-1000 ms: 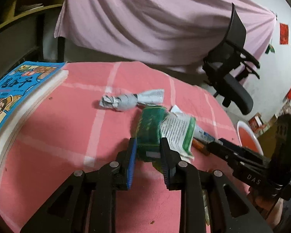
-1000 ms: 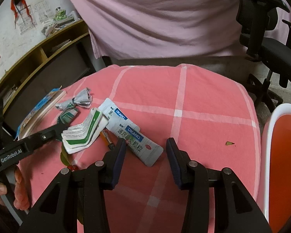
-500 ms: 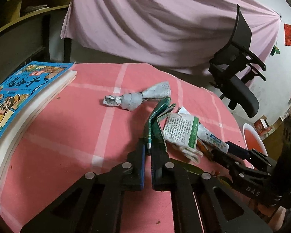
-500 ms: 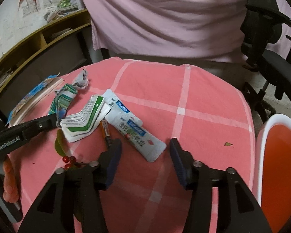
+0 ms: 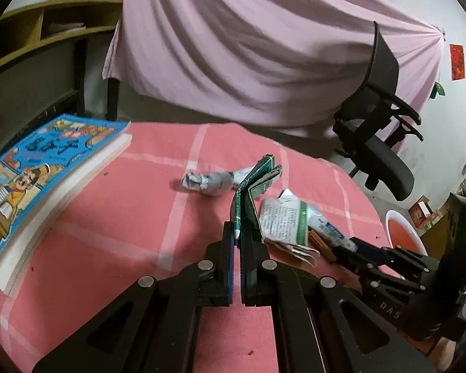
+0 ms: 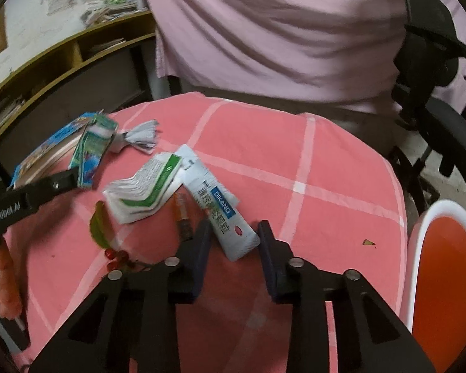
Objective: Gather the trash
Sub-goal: 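Grasp the white medicine sachet with the right tool and lift it while the left tool holds the green packet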
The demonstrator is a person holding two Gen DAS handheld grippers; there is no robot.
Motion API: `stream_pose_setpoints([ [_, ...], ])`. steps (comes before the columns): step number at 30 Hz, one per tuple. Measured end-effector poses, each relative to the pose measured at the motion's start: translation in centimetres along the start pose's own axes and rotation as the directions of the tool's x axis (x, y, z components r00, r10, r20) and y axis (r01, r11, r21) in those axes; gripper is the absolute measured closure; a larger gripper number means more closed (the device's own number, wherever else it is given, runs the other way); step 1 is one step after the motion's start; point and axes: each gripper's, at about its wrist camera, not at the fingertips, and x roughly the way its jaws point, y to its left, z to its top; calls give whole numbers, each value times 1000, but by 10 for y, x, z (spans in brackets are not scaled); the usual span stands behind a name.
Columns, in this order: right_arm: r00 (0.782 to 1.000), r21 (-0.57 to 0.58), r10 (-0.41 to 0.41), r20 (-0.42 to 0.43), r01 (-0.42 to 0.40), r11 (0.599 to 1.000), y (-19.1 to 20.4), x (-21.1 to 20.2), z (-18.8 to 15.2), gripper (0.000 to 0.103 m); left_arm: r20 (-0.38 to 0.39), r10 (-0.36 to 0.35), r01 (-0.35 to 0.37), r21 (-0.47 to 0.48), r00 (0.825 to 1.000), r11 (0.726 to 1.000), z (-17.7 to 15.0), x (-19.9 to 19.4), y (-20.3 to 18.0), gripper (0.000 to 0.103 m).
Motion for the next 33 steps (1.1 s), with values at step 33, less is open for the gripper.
stream_pose_setpoints([
  [33, 997, -41, -75, 20, 76, 996, 11, 7, 11, 75, -62, -5, 4, -24, 998, 1000, -2, 7, 2, 102],
])
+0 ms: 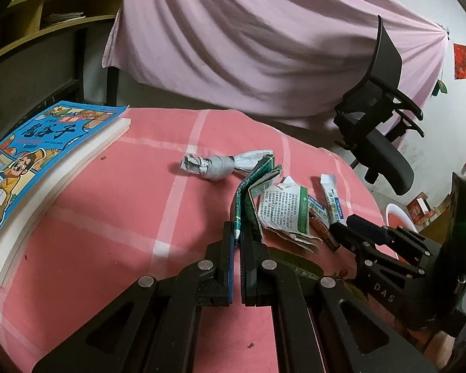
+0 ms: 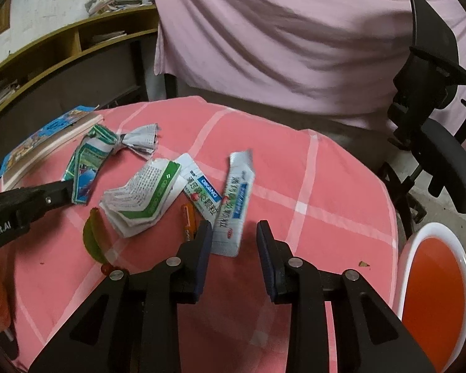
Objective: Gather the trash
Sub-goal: 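Grasp the white medicine sachet with the right tool and lift it while the left tool holds the green packet, then carry both items over the orange bucket and open both tools to drop them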
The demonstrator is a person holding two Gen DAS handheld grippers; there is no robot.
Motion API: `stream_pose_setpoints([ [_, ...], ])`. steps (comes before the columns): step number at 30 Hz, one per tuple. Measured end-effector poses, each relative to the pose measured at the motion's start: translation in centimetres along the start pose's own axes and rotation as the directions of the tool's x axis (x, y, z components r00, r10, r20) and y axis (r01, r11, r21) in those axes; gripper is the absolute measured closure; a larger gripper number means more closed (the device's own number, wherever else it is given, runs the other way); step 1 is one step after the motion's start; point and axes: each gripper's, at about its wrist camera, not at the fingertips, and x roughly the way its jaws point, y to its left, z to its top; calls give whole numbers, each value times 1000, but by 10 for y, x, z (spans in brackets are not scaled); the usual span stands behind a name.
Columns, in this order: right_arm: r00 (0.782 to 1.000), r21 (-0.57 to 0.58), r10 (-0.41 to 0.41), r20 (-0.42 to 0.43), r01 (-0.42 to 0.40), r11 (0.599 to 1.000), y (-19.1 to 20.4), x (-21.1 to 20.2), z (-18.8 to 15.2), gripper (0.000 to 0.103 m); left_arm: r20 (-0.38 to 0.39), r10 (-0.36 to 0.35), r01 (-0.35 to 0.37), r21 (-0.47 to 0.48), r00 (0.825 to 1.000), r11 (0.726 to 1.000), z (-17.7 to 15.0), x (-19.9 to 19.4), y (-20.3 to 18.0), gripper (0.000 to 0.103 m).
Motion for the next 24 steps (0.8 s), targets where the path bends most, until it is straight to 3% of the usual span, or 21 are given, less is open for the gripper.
stream_pose_setpoints([
  [8, 999, 29, 33, -37, -32, 999, -5, 11, 4, 76, -5, -1, 1, -2, 1000, 1000, 0, 2, 1, 102],
  [11, 998, 36, 51, -36, -50, 998, -6, 10, 3, 83, -3, -1, 1, -1, 1000, 1000, 0, 2, 1, 102],
  [17, 999, 35, 51, -12, -51, 998, -7, 2, -2, 85, 28, -14, 13, 19, 1000, 1000, -1, -3, -2, 102],
  [21, 996, 30, 30, 88, -33, 999, -6, -17, -5, 85, 81, -19, 15, 47, 997, 999, -5, -12, -6, 102],
  [24, 978, 34, 3, 208, -10, 999, -6, -41, -10, 84, 146, -28, 17, 72, 989, 997, -9, -24, -12, 102],
])
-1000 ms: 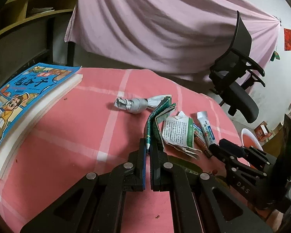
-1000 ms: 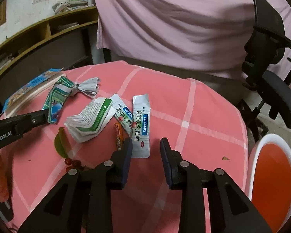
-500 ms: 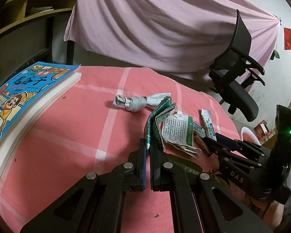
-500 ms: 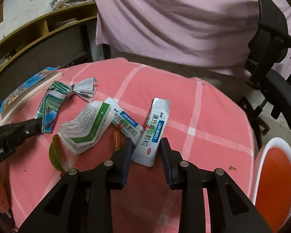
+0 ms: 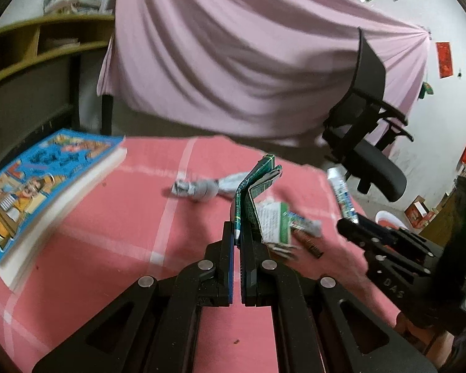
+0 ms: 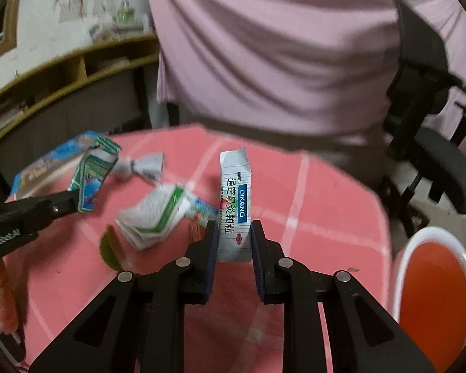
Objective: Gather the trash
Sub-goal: 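Carry both items over the orange bucket and open both tools to drop them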
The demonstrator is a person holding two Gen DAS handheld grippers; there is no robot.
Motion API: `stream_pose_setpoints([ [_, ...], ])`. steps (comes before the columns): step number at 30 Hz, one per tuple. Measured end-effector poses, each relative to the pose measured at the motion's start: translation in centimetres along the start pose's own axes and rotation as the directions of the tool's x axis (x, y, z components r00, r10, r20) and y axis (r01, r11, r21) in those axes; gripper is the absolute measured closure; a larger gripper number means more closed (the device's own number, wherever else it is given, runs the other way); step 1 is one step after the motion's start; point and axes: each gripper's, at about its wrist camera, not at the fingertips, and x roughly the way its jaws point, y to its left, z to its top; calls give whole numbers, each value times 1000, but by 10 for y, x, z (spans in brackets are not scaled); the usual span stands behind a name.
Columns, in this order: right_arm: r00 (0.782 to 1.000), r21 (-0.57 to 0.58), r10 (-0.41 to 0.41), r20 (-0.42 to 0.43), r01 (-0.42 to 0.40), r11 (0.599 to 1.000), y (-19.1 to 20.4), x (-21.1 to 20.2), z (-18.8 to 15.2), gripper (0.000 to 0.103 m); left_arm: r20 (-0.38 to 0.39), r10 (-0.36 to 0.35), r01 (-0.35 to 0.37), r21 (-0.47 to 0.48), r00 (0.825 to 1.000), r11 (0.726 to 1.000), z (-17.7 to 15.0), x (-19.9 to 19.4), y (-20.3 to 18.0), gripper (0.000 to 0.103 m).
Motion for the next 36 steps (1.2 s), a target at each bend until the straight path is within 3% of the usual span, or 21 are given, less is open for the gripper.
stream_pose_setpoints([
  [3, 991, 19, -20, 130, 18, 1000, -4, -26, -3, 84, 87, -15, 12, 31, 996, 999, -4, -15, -8, 102],
  [8, 951, 48, -28, 308, 14, 999, -10, -63, -10, 84, 221, -22, -3, 112, 975, 994, -12, -39, -30, 102],
  [14, 902, 65, -86, 423, 65, 996, -24, -96, -15, 84, 221, -48, 11, 168, 974, 986, -9, -44, -68, 102],
  [19, 880, 124, -156, 448, 112, 986, -55, -117, -29, 84, 202, -110, 68, 203, 973, 977, 2, -38, -111, 102],
  [27, 843, 249, -280, 459, 180, 952, -117, -151, -56, 84, 187, -197, 126, 334, 962, 934, 0, -19, -186, 102],
  [31, 843, 318, -330, 426, 202, 926, -141, -158, -63, 84, 115, -232, 181, 339, 966, 923, -5, 1, -216, 102],
  [36, 864, 422, -368, 345, 207, 882, -171, -157, -68, 84, -46, -231, 234, 291, 972, 928, -7, 36, -246, 102],
])
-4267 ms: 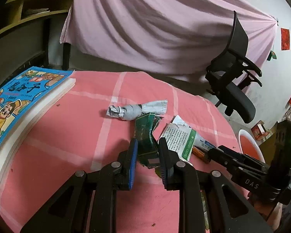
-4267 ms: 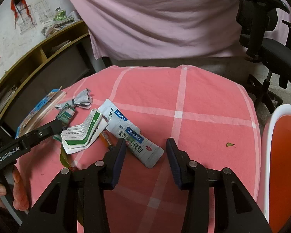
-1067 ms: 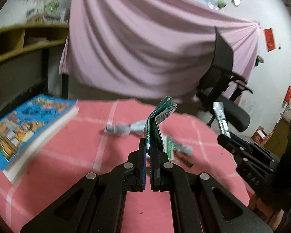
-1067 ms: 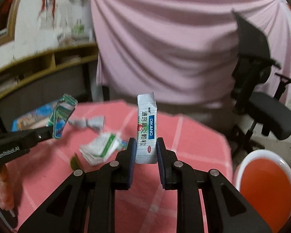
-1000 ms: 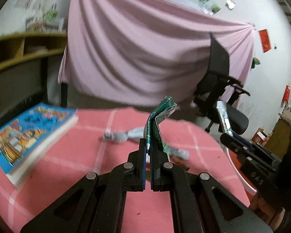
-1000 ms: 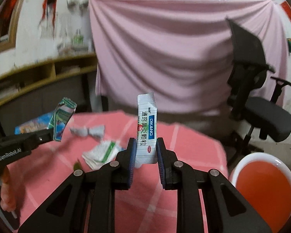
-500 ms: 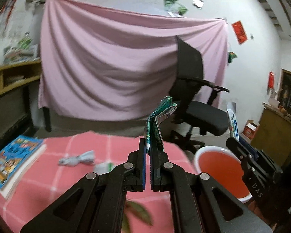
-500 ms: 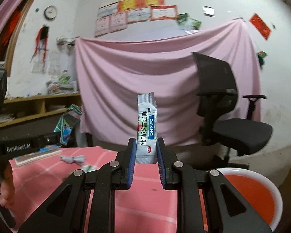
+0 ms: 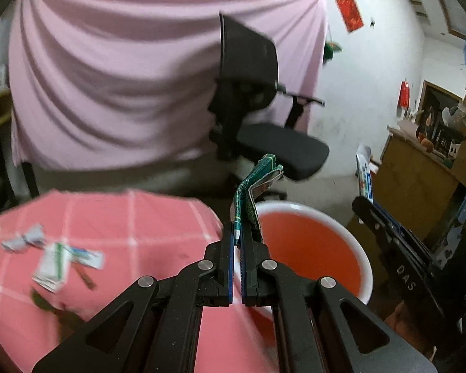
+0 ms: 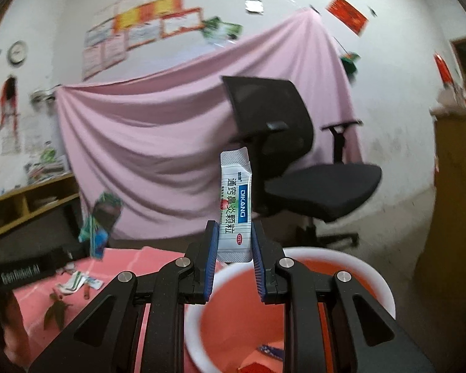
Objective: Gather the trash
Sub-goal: 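Carry both items over the orange bucket and open both tools to drop them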
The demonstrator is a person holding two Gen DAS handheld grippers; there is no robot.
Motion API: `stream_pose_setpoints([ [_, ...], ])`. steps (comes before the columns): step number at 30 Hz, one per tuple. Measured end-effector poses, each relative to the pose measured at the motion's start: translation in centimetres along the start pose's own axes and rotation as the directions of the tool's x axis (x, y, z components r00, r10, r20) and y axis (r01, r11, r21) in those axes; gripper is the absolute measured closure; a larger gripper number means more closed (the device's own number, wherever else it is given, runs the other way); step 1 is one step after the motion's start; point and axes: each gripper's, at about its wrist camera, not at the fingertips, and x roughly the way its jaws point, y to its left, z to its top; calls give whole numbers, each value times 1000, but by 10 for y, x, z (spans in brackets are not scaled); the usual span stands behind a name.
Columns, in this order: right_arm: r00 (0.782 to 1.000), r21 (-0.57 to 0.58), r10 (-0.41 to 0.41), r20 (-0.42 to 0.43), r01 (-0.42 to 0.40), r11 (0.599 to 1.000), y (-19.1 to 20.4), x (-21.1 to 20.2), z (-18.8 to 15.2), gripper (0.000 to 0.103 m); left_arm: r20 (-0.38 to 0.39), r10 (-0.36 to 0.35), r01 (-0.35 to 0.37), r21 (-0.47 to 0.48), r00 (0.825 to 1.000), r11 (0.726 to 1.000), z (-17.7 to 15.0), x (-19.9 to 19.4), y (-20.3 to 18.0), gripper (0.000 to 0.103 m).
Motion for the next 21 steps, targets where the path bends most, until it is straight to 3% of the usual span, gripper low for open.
stream_pose_setpoints([
  [5, 998, 61, -26, -62, 30, 998, -18, 8, -4, 84, -108, -25, 24, -11, 994, 1000, 5, 33, -19, 102],
  [10, 992, 107, -30, -123, 44, 993, -35, 14, -6, 83, -178, -21, 30, 49, 984, 998, -6, 51, -38, 102],
  [21, 970, 183, -55, -236, 100, 978, -66, 24, -14, 83, -313, -30, 36, 15, 949, 999, -26, 78, -37, 97],
])
